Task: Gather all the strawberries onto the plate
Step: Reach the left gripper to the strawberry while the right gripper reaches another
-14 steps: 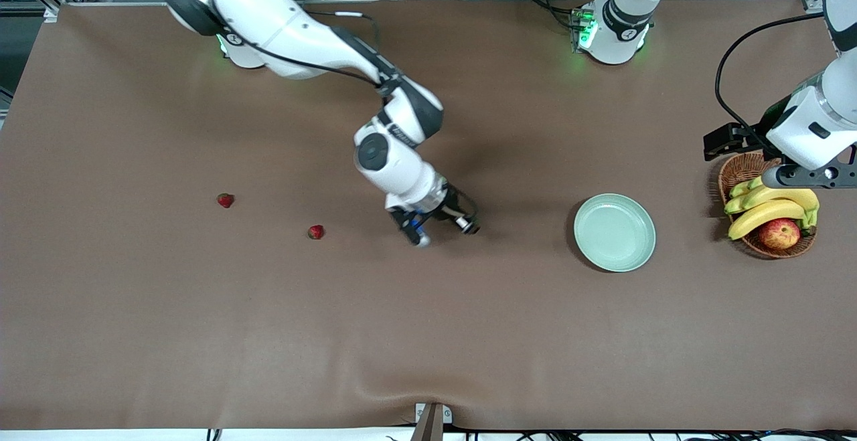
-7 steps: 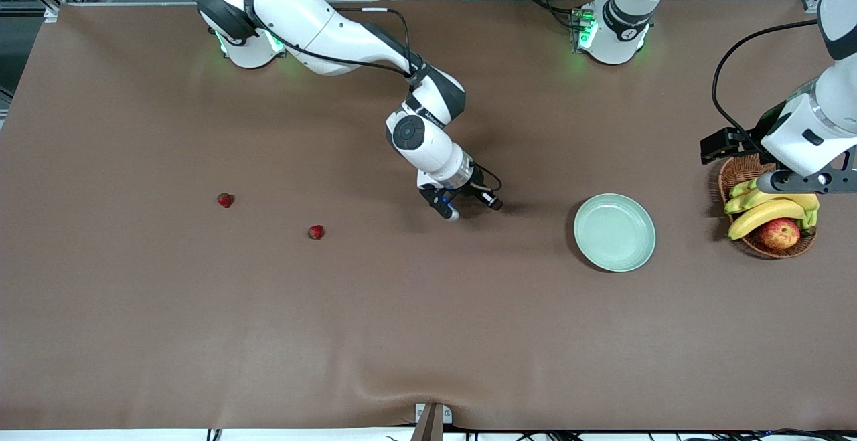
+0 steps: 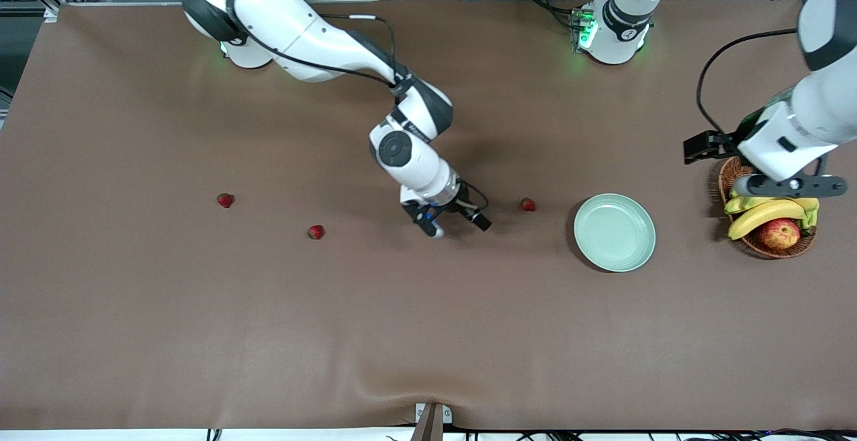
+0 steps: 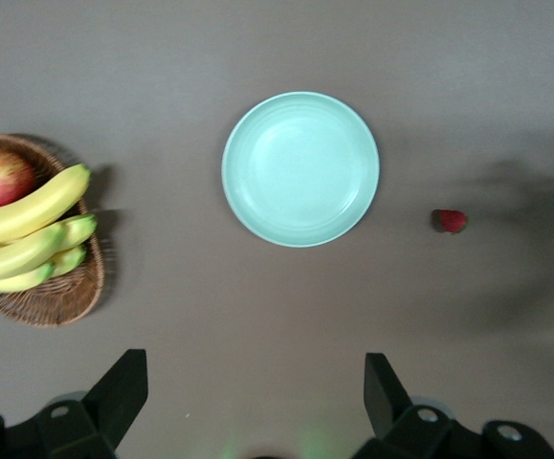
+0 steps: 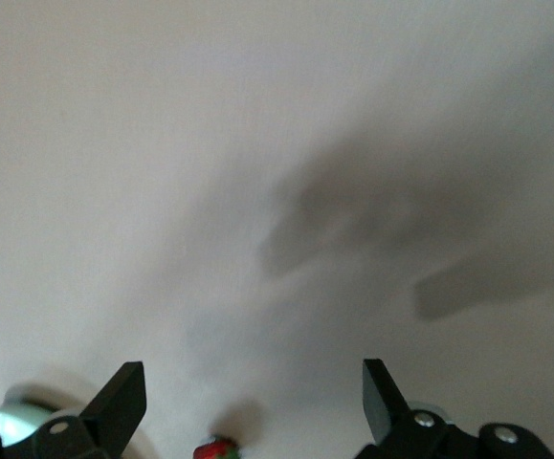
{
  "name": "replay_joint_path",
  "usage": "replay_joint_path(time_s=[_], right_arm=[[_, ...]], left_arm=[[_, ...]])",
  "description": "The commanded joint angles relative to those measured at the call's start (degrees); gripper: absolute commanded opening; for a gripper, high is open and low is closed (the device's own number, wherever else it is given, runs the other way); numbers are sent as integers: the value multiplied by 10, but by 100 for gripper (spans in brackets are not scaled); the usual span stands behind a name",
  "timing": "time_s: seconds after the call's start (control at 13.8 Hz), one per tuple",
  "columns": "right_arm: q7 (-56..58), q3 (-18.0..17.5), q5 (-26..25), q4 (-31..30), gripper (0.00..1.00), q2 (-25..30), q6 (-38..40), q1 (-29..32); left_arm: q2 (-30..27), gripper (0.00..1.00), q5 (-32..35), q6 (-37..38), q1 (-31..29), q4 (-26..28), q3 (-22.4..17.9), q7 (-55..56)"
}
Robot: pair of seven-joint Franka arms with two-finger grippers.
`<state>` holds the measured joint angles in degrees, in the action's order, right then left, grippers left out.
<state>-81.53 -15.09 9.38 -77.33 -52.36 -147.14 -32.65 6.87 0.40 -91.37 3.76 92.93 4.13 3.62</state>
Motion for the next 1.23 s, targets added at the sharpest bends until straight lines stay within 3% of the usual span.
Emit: replay_joint_path(time_s=[0.0, 0.29, 0.44, 0.87, 1.09, 1.16], right_arm=[[11, -7, -39, -15, 100, 55, 106, 50], [86, -7, -128, -20, 100, 109, 296, 115], [154, -8, -129, -39, 100, 134, 332, 150], [370, -5, -134, -155, 100, 205, 317, 253], [395, -2, -134, -220, 97, 198, 228, 287], [417, -1, -134, -243, 91, 197, 192, 298]], left_arm=[[11, 100, -8, -58, 21, 41, -1, 7], [49, 100, -13, -128, 54, 74, 7, 91], [66, 100, -12, -171, 87, 91, 7, 173], [98, 100, -12, -280, 153, 155, 10, 407], [140, 100, -13, -309, 193, 151, 11, 576], [154, 100, -12, -323, 208, 151, 11, 635]])
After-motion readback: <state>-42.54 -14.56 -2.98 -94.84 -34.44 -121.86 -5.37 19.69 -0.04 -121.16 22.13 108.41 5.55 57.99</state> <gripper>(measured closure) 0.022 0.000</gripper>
